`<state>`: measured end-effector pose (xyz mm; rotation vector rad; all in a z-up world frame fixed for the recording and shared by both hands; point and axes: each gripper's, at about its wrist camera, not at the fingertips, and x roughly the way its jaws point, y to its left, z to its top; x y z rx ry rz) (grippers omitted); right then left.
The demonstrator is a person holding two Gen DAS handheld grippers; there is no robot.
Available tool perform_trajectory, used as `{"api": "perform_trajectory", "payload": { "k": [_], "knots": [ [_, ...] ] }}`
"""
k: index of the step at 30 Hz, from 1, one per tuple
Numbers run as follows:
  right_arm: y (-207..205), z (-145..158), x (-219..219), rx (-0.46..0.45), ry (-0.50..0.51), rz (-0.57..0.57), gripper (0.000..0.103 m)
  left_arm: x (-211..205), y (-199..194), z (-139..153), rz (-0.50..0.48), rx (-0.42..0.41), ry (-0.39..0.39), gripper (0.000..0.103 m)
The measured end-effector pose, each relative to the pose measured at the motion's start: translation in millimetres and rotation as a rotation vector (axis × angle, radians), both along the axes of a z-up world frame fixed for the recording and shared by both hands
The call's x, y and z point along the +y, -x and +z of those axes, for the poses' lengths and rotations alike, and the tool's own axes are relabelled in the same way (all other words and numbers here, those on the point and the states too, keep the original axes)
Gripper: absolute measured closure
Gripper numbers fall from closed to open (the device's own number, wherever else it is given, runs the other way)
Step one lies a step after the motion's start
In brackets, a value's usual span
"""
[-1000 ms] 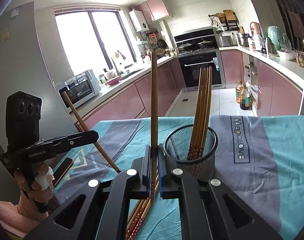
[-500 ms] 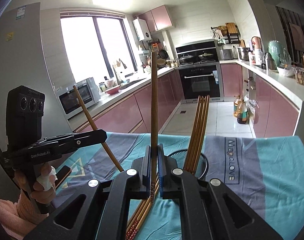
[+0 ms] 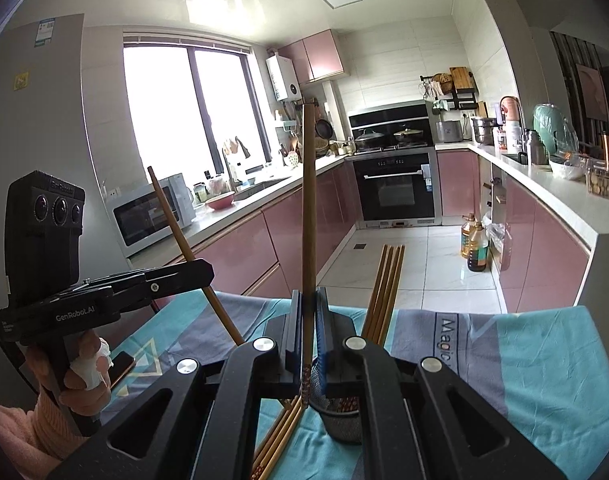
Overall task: Organize utensils
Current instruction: 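Lower the chopstick into the mesh cup with the right gripper while the left inserts its chopstick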
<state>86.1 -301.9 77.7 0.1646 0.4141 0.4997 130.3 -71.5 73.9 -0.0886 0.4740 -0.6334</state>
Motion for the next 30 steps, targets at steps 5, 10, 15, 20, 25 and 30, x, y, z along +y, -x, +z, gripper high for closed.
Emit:
{"api": "perform_trajectory", "payload": {
  "k": [5,10,15,20,25,30],
  "knots": [
    [-5,4,-2,-0.014,0.004,-0.01,0.098,-8,-3,8,-0.008,-0.027,-0.007,0.096],
    [-14,4,-3,-0.011,0.004,-0.019,0.098,-16,-4,9,0.001,-0.041,-0.029,0.096],
    [-18,-3,2,0.004,0.021,-0.03,0.098,-30,-12,2,0.006,-0.033,-0.077,0.096],
    [-27,-12,8,0.042,0.042,-0.025,0.098,-46,-14,-12,-0.005,-0.005,-0.14,0.096],
    [-35,-25,12,0.086,0.06,-0.02,0.098,-53,-17,-25,-0.019,0.039,-0.183,0.096],
    [-43,-39,13,0.141,0.067,-0.003,0.098,-58,-21,-37,-0.041,0.08,-0.233,0.096]
  ]
}}
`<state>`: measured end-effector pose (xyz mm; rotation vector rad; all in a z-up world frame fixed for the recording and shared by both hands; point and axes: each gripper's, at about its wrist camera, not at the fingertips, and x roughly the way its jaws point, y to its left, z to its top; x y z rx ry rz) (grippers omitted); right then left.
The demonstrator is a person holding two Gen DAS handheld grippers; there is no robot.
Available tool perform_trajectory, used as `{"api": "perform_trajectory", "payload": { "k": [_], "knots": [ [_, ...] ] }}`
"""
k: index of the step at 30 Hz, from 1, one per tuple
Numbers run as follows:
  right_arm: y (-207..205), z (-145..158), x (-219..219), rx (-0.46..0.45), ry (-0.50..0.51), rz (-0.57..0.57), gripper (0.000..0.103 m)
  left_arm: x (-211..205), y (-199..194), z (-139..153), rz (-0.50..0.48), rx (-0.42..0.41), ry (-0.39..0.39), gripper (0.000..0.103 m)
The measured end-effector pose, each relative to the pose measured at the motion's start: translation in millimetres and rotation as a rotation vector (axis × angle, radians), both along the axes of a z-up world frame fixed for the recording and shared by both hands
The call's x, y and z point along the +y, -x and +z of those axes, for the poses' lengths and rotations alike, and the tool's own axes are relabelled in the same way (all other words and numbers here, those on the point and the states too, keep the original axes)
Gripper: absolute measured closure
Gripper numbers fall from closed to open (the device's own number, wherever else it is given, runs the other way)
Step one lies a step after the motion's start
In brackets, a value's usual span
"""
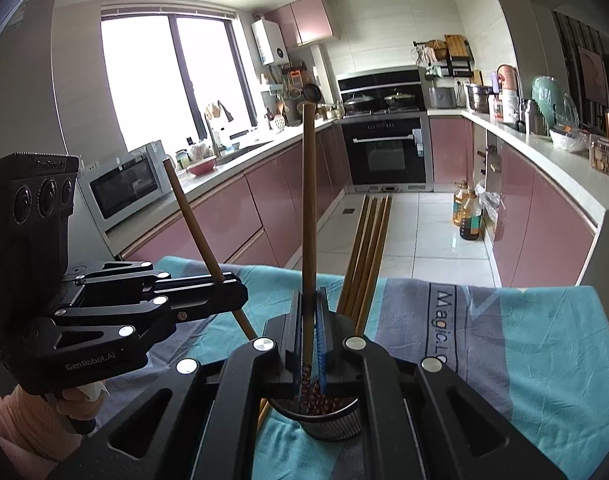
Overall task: Organize utensils
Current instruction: 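Lower the chopstick into the mesh cup with the right gripper while the left inserts its chopstick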
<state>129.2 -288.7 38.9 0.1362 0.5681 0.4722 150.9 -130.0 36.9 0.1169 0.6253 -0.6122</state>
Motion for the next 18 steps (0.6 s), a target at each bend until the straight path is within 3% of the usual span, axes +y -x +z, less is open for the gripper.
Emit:
{"api": "perform_trajectory", "payload": {
  "k": [18],
  "knots": [
    [-30,-28,2,0.117,-0.008,-0.033,0.096,-16,-44,-23,0.013,0.102,-0.067,0.095]
  ]
}}
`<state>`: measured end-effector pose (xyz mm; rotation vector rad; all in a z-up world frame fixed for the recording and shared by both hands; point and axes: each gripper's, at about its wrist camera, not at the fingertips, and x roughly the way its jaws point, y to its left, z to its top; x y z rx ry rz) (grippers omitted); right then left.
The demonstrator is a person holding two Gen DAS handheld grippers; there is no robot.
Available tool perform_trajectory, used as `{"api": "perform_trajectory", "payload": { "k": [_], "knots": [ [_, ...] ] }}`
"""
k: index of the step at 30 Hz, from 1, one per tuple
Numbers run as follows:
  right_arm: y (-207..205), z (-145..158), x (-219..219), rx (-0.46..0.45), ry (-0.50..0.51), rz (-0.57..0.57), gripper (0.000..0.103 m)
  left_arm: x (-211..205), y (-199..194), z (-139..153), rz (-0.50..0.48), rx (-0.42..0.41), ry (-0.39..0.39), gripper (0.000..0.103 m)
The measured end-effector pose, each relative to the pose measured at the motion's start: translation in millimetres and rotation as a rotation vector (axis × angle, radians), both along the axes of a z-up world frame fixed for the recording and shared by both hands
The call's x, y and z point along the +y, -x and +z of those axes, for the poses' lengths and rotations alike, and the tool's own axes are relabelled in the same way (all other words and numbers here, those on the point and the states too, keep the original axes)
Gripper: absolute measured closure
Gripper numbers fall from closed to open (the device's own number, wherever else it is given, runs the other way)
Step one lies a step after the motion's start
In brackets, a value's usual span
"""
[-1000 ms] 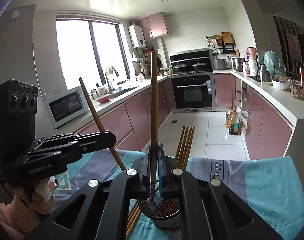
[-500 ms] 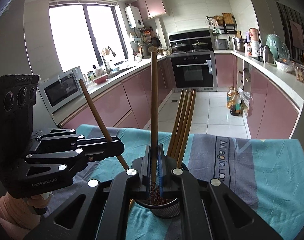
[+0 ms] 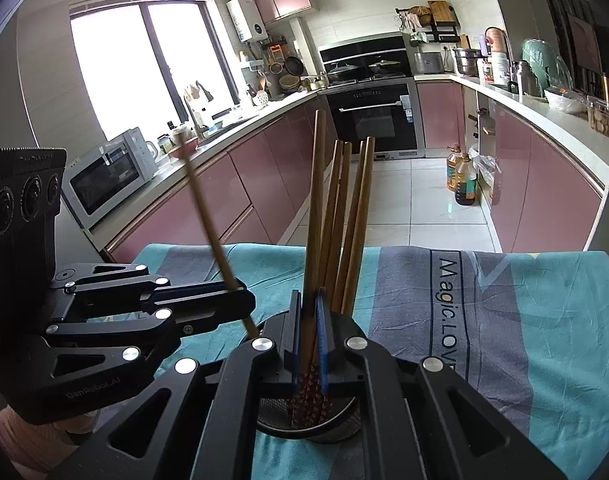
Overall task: Organize utensils
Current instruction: 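Lower the chopstick into the mesh cup with the right gripper while the left inserts its chopstick, then open both grippers and move them back over the remaining chopsticks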
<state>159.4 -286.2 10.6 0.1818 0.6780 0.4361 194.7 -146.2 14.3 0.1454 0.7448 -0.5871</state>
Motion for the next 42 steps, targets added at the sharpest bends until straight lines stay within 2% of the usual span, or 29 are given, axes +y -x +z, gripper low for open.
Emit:
{"api": "perform_trajectory", "payload": {
  "k": [8,13,20,25,31,35,42],
  "knots": [
    [0,-7,-2,0.013,0.004,-0.023,0.094,7,1,-6,0.027,0.001,0.013,0.09],
    [3,-7,-4,0.007,-0.002,-0.027,0.092,23,9,-4,0.056,-0.027,0.04,0.084],
    [27,0,-6,-0.035,-0.023,0.006,0.088,50,32,1,0.092,-0.086,0.076,0.076],
    [53,10,-4,-0.083,-0.04,0.061,0.077,75,51,0,0.135,-0.11,0.098,0.069],
    [76,8,5,-0.082,-0.047,0.132,0.072,97,69,-18,0.174,-0.077,0.1,0.065],
    [83,-11,18,-0.026,-0.036,0.172,0.072,105,77,-44,0.189,-0.016,0.081,0.065],
    [82,-51,27,0.1,-0.063,0.162,0.072,107,79,-97,0.213,0.107,0.05,0.065]
  ]
}}
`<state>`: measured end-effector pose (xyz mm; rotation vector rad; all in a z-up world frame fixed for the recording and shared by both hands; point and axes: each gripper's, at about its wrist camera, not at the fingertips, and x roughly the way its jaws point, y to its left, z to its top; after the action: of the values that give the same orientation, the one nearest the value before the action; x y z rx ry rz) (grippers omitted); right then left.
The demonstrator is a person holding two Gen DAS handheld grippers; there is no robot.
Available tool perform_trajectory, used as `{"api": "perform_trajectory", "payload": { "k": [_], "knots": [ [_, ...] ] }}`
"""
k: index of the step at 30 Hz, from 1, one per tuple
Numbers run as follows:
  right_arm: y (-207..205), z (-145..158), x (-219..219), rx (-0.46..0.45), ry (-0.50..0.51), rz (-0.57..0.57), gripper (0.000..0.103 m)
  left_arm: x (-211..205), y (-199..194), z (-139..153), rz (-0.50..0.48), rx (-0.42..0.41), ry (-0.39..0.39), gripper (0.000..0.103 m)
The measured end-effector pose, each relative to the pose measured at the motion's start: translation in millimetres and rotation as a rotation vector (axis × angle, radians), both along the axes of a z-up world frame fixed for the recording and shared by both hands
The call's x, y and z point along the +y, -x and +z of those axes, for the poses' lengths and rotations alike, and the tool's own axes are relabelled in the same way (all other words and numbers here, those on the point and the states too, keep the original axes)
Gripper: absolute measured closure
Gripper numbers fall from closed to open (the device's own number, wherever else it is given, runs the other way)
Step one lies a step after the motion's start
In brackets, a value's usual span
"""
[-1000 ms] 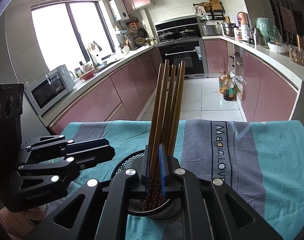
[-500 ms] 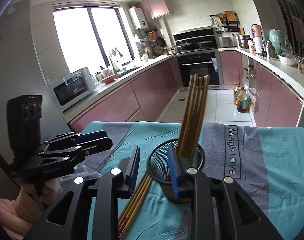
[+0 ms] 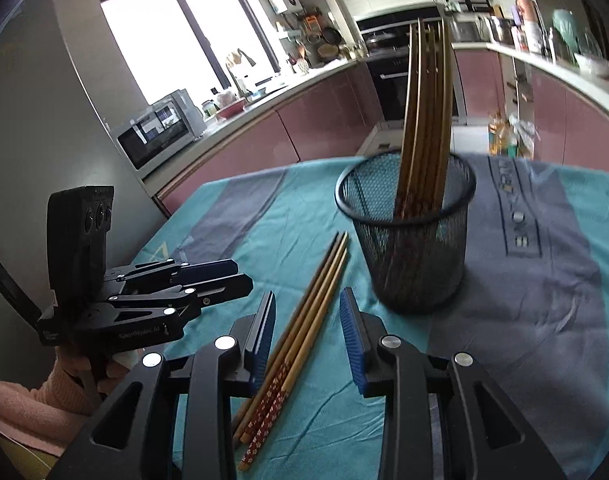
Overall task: Organize utensils
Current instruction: 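Open both grippers and move them back over the remaining chopsticks, then lower both open grippers onto the chopsticks lying on the cloth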
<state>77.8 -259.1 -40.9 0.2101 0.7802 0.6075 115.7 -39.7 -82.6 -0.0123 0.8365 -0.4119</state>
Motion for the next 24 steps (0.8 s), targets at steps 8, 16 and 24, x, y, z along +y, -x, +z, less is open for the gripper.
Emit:
{"api": "perform_trajectory", "payload": {
  "k": [8,16,24],
  "knots": [
    [4,-22,5,0.058,0.003,-0.023,0.072,-13,-2,-29,-0.017,0.062,-0.03,0.065],
    [5,-30,6,0.08,0.005,-0.024,0.072,-27,-7,-35,-0.027,0.069,-0.066,0.065],
    [2,-36,10,0.096,0.012,-0.025,0.072,-32,-11,-38,-0.029,0.073,-0.081,0.064]
  ]
}}
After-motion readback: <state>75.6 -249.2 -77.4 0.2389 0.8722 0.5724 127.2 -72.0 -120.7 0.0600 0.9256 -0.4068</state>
